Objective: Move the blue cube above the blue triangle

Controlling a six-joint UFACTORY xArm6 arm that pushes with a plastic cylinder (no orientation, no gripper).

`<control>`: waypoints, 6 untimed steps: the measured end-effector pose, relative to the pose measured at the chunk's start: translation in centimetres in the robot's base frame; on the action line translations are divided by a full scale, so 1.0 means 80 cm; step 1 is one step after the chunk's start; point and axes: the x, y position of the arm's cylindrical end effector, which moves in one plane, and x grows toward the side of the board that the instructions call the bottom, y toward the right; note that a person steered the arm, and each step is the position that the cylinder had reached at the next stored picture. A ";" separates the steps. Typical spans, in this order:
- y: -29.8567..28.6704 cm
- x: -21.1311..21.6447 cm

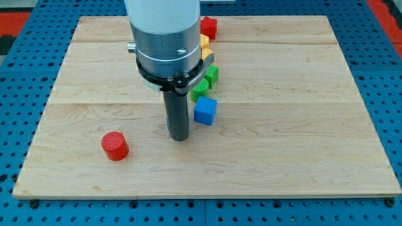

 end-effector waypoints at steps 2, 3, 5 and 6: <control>0.054 -0.041; -0.048 -0.034; 0.029 -0.034; 0.155 -0.036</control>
